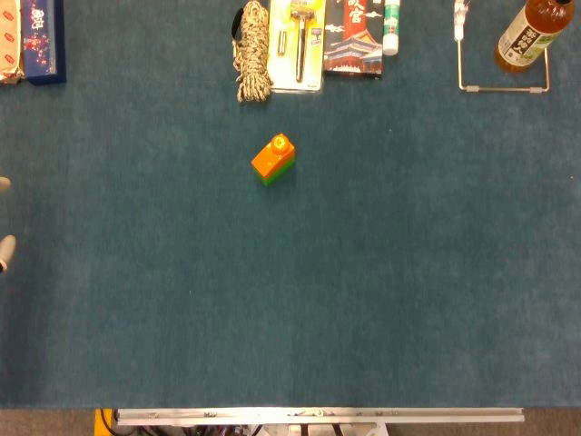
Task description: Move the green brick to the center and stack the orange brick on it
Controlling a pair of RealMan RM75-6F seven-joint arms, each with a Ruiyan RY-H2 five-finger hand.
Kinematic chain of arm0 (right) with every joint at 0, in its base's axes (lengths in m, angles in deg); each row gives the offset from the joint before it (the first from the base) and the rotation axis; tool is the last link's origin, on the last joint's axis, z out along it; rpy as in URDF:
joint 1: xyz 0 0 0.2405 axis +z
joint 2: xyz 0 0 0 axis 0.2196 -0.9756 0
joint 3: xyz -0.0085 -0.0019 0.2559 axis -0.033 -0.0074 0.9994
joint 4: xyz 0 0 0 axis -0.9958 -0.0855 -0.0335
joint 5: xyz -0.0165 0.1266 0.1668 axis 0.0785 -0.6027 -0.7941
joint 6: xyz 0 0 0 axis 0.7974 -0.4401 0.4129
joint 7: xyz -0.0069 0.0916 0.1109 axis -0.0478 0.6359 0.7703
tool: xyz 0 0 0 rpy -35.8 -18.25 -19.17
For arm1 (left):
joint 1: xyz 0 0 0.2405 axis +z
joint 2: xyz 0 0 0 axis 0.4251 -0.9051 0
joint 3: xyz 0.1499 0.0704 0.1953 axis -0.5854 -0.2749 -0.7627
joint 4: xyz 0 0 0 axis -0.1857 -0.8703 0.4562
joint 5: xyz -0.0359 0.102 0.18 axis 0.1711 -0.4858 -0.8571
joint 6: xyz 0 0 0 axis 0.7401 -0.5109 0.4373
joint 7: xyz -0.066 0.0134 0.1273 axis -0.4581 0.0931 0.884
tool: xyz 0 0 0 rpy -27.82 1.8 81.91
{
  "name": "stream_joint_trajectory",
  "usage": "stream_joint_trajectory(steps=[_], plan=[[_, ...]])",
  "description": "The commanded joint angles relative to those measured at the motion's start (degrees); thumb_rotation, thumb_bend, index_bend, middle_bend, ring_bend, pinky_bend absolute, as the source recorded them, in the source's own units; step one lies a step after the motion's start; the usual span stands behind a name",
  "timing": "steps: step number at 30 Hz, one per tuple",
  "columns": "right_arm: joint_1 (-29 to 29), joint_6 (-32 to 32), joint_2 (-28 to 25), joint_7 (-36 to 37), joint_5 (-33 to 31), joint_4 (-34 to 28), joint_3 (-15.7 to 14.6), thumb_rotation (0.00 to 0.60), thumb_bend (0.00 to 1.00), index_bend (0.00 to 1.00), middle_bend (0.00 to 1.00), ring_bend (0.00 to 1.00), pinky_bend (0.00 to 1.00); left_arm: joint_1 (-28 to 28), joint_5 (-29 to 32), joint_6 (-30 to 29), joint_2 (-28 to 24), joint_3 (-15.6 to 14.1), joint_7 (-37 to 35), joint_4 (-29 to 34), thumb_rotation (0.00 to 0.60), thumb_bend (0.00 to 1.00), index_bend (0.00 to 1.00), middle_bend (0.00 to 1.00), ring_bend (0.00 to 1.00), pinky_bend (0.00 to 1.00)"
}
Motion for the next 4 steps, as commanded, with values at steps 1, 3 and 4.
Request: stream_joint_trajectory(steps=[1,3,4], plan=[[-1.89,1.97,-0.23,2.71,1.14,1.67,1.68,0.600,0.14,0.24,0.25,0.04,0.06,0.26,-0.38,-0.41,0.70,-0.43,-0.27,-0.47,0.600,0.29,0.27,0.18,0.10,0.16],[-2.51,2.69,-0.69,3.42,1.77,1.93,2.56,0.600,0.14,0.24,0.25,0.04,0.06,0.40,-0.26,-0.48,1.10,-0.61,-0.78,-1.08,0.600,0.29,0.27,0.19,0.10,0.16],[-2.77,2.82,-0.82,3.70,2.14,2.01,2.99,0.600,0.14,0.24,0.25,0.04,0.06,0.57,-0.28,-0.66,1.30,-0.74,-1.07,-1.33,0.600,0.29,0.27,0.19,0.10,0.16]])
